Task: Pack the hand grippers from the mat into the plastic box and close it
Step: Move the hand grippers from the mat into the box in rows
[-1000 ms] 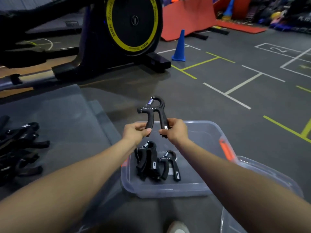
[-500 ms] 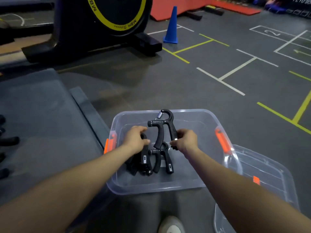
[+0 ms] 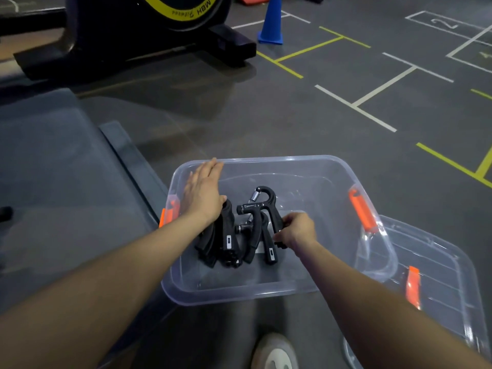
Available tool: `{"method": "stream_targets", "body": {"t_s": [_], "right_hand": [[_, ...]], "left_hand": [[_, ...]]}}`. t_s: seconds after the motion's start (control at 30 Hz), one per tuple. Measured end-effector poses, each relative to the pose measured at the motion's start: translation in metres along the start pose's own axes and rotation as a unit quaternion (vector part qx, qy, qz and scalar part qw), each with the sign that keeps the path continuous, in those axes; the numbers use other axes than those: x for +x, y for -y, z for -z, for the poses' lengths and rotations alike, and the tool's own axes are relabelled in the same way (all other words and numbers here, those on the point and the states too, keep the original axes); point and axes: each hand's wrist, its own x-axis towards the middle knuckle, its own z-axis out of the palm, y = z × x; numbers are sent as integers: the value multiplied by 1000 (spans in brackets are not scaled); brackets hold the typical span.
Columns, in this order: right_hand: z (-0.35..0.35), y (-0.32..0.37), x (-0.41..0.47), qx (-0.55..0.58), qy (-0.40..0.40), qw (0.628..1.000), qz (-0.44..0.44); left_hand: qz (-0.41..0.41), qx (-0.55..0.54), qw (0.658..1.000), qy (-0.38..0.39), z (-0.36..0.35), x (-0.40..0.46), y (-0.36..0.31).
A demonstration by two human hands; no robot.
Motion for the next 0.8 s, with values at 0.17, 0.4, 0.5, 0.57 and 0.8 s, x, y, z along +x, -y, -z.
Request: {"method": "stream_targets", "body": {"t_s": [0.17, 0.4, 0.5, 0.57, 0.8], "right_hand": [[-13, -6, 12, -29, 34, 999, -31], [-30, -8, 25, -52, 52, 995, -61], [-31, -11, 27, -43, 55, 996, -63], [-34, -15, 28, -41, 49, 996, -58], [-39, -24, 25, -50, 35, 997, -38]], "left_hand": [[-7, 18, 1000, -3, -7, 9, 3], [-28, 19, 999, -24, -13, 14, 8], [-34, 25, 998, -35, -14, 12, 9], [-35, 30, 998, -46, -14, 11, 8], [-39, 42, 996, -66, -6, 7, 5]]}}
